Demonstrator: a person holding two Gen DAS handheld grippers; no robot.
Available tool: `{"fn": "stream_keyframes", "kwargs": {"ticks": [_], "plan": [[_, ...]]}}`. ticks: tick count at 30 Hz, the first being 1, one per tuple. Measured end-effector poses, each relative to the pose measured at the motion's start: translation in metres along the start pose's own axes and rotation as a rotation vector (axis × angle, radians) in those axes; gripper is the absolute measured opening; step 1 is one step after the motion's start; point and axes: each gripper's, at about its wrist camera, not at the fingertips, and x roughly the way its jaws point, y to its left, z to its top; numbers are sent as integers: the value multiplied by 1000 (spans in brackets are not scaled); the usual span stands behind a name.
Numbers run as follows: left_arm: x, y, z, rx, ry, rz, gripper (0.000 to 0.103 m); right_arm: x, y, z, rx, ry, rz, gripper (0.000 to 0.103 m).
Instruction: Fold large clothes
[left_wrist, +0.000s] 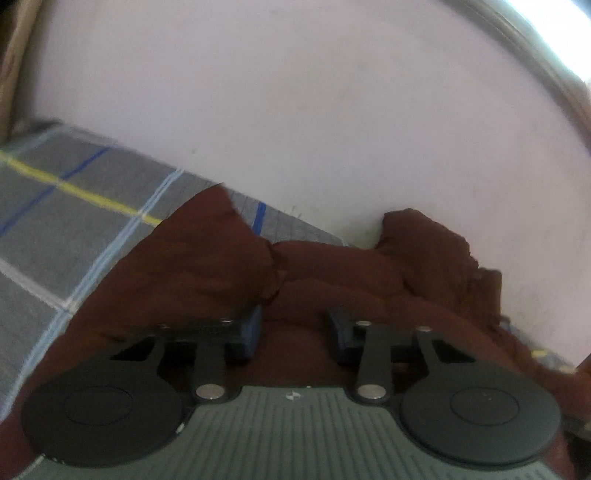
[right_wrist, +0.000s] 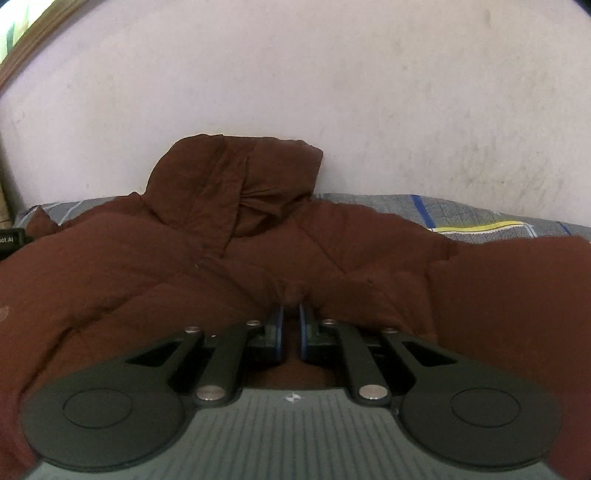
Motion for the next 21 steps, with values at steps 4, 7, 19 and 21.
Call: {"fn": "stream_keyframes", "kwargs": {"ticks": [4,7,19,21], "plan": [[0,17,-2,-82,-8,-34,29,1,-2,-3,1,-22,6,6],[1,16,-3,-67,-19,-29,29,4,-3,-4,1,-42,5,6],[-1,1,-6,5,-38,26,29,0,-10,-6,57,-82,38,7],[-1,2,-7,1,-40,26,29,0,-5,-6,28,-84,13,6]]}}
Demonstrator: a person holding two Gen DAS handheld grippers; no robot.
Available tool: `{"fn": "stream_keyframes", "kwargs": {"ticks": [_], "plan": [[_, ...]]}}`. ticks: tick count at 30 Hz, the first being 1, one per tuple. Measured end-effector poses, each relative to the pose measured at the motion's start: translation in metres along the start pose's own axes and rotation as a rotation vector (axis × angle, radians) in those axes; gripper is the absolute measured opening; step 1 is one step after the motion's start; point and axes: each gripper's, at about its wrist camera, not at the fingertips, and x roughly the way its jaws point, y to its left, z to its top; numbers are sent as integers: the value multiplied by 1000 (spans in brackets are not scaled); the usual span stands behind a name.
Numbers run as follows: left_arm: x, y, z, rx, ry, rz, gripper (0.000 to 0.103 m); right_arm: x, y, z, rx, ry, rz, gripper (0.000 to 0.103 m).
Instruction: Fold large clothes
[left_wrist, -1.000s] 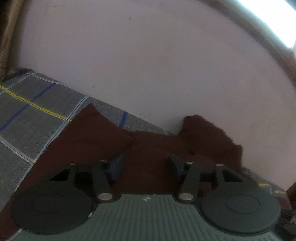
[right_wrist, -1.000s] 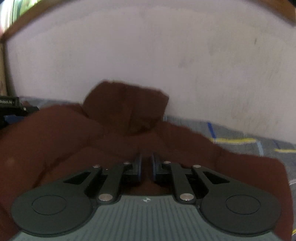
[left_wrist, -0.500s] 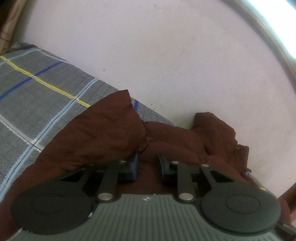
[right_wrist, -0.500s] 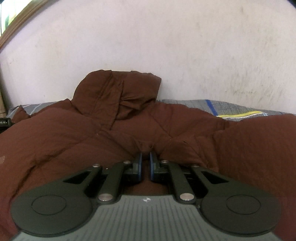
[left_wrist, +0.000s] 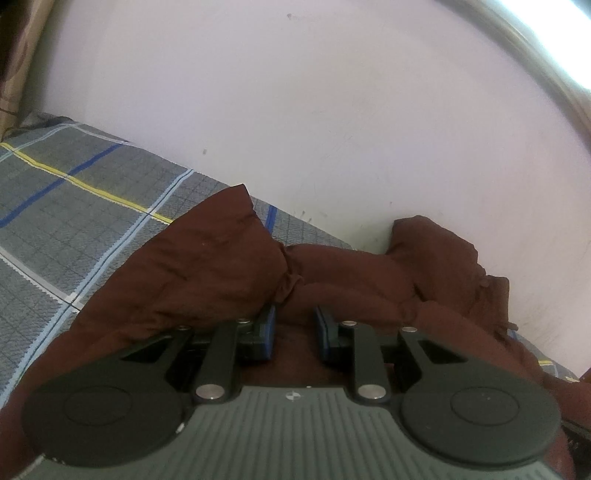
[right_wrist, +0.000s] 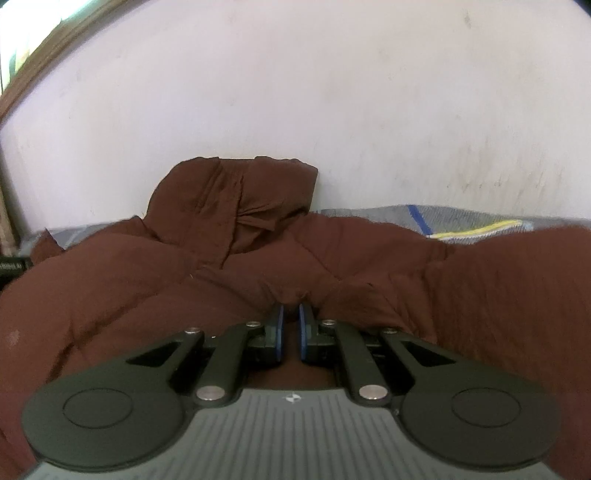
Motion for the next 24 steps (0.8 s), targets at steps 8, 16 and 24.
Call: {"fn": "stream_keyframes", "kwargs": {"ticks": [8,16,24], "plan": [[-1,-2,-1,14,-5,11,29,2,20,-1,-141,10,-85,6],[-1,-4,-1,30,-4,24,29,3,32,-2,-230,12,-142,7],[-1,-5,-2,41,-2,29,29,4,25,-2,-182,14,-113,7]]}}
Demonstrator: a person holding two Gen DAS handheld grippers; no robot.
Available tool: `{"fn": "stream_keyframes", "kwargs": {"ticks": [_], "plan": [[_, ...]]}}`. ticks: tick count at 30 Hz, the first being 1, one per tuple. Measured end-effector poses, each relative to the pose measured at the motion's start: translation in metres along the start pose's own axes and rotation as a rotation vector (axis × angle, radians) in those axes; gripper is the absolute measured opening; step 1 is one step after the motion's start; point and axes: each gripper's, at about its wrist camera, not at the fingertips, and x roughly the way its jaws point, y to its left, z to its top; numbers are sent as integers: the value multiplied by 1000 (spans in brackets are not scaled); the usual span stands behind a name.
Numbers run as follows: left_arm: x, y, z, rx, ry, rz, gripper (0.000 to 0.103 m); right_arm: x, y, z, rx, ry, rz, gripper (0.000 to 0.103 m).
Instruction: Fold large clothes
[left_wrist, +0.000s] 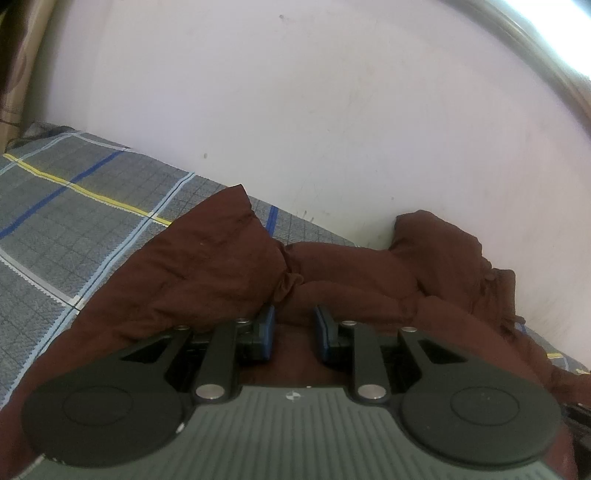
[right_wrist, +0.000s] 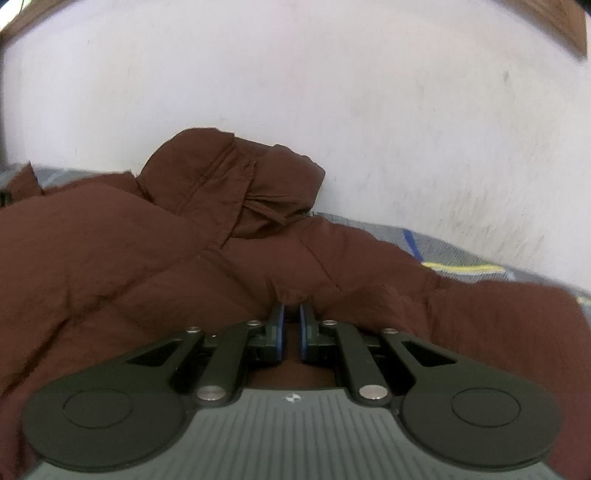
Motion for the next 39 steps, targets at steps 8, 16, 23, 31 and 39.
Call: {"fn": "stream_keyframes", "kwargs": {"ticks": [8,16,23,31,39], "plan": [[0,-4,-1,40,2,18,29,1,-36,-4,229,9,154,6],[2,2,0,21,10,-9,29,-14,-56,-10,262,14,202,6],[2,1,-1,28,10,-4,29,-11,-42,-9,169,4,119,6],[1,-4,-1,58,8,15,29,-11,-38,-11,149,2,100,6],[-5,-6,-1,76,-9,-11,47,-17,-29,-15,115,-46,52,7]]}}
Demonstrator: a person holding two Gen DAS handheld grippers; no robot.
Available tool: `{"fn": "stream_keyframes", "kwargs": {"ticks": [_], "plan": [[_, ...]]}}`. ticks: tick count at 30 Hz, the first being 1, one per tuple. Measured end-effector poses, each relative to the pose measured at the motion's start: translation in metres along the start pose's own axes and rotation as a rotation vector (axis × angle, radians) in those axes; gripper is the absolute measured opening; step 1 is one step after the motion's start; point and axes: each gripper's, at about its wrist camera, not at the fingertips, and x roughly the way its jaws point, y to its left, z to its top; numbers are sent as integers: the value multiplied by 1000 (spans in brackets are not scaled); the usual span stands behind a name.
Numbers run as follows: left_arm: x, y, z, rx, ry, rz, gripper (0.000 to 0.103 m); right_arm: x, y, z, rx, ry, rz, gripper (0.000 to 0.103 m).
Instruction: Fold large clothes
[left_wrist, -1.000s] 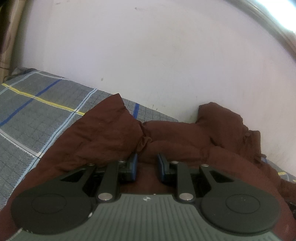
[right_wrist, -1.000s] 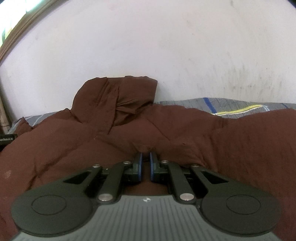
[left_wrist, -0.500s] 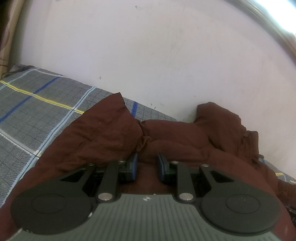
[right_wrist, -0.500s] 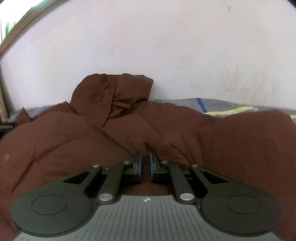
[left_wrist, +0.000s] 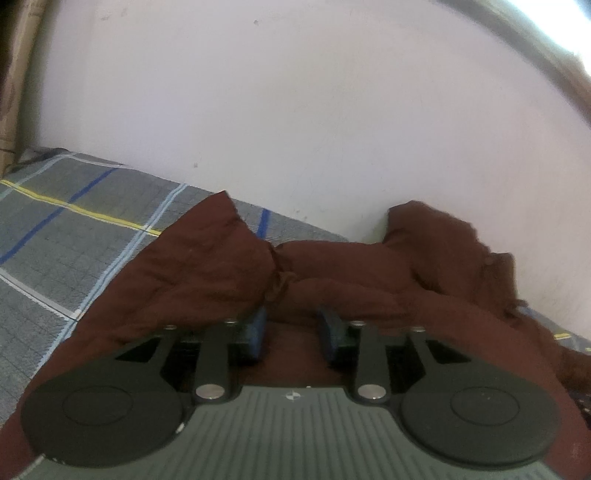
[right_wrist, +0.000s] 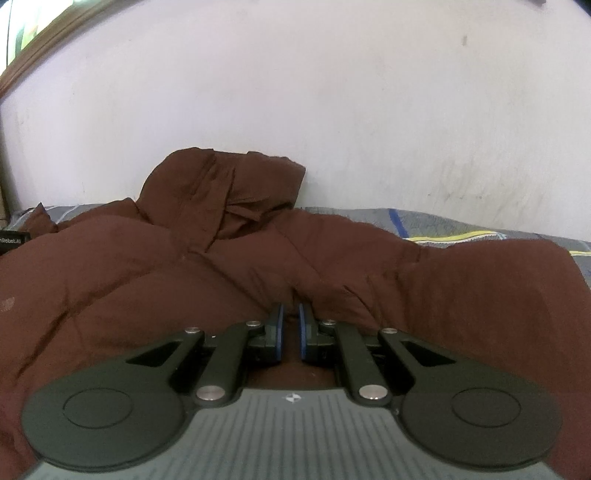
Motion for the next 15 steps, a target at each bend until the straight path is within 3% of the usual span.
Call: {"fn": "stream_keyframes", "kwargs": {"ticks": [2,5,9,11,13,14,15], "plan": [[-2,-1,1,15,3,-38,67,-3,5,-1,-33,-14,-15,8],[-14,-17,3,109,-27,17,87,-3,5,0,-39,-11,-16,8],[-59,-20,8,157,-85,9,92,-9,-1,2,-1,-16,14,9],[-88,-12,12,139,-93,-17,102,-25,-2,4,25,-18,12,14],[-119,1,14,117,-80,-59,102,-58,-2,5,47,-62,24,42],[-136,9,14,113,-69,-85,102,-79,-3,3,56,-90,32,70],[-149,15,14,115,-63,-100,102,-101,-4,-1,70,-123,44,84]]}}
